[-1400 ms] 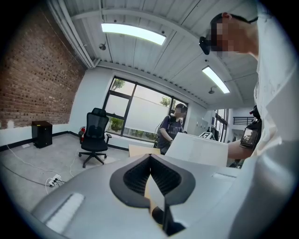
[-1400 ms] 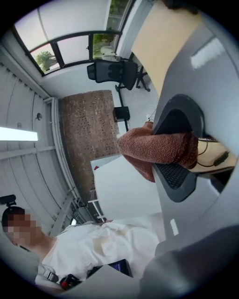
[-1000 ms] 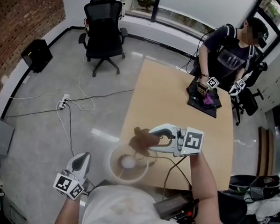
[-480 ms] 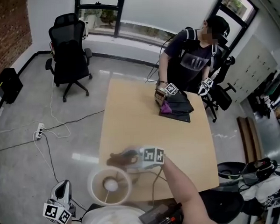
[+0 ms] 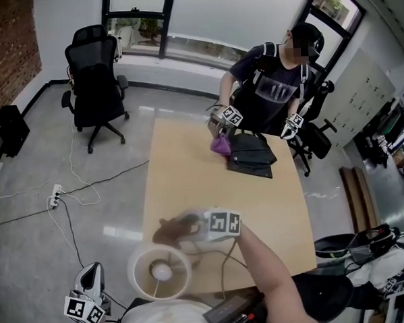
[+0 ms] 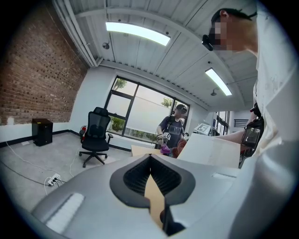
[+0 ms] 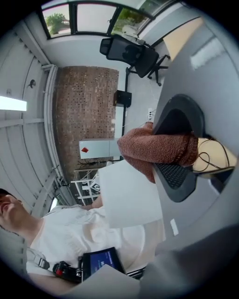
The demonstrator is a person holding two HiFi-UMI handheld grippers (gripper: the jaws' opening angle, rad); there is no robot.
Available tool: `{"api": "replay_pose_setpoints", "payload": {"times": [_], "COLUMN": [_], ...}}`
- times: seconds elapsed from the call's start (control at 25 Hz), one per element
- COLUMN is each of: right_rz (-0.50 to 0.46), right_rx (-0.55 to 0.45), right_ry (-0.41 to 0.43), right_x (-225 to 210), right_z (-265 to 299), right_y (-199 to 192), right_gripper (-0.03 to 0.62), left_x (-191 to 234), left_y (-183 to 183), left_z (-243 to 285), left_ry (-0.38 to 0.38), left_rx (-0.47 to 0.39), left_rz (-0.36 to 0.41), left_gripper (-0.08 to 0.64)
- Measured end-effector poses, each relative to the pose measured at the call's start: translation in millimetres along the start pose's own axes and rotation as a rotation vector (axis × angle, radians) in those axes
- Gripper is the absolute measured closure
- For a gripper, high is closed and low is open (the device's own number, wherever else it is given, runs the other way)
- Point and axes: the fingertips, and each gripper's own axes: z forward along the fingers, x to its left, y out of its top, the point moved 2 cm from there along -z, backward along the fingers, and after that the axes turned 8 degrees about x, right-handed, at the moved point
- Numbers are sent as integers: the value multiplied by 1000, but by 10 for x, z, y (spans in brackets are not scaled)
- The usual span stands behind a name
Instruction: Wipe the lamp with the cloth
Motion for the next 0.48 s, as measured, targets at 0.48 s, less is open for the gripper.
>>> {"api": "replay_pose_setpoints", "payload": {"times": [0.48], "right_rz": [-207], "right_rx": [-87], "right_ry": [371], "right_x": [202], "right_z": [-251], "right_y": [773], "right_gripper": [417], "left_x": [-16], "left_y": [-94], "left_z": [121], "left_ry": [14], "left_rx": [-15], "left_rz": [3], "left_gripper": [558]}}
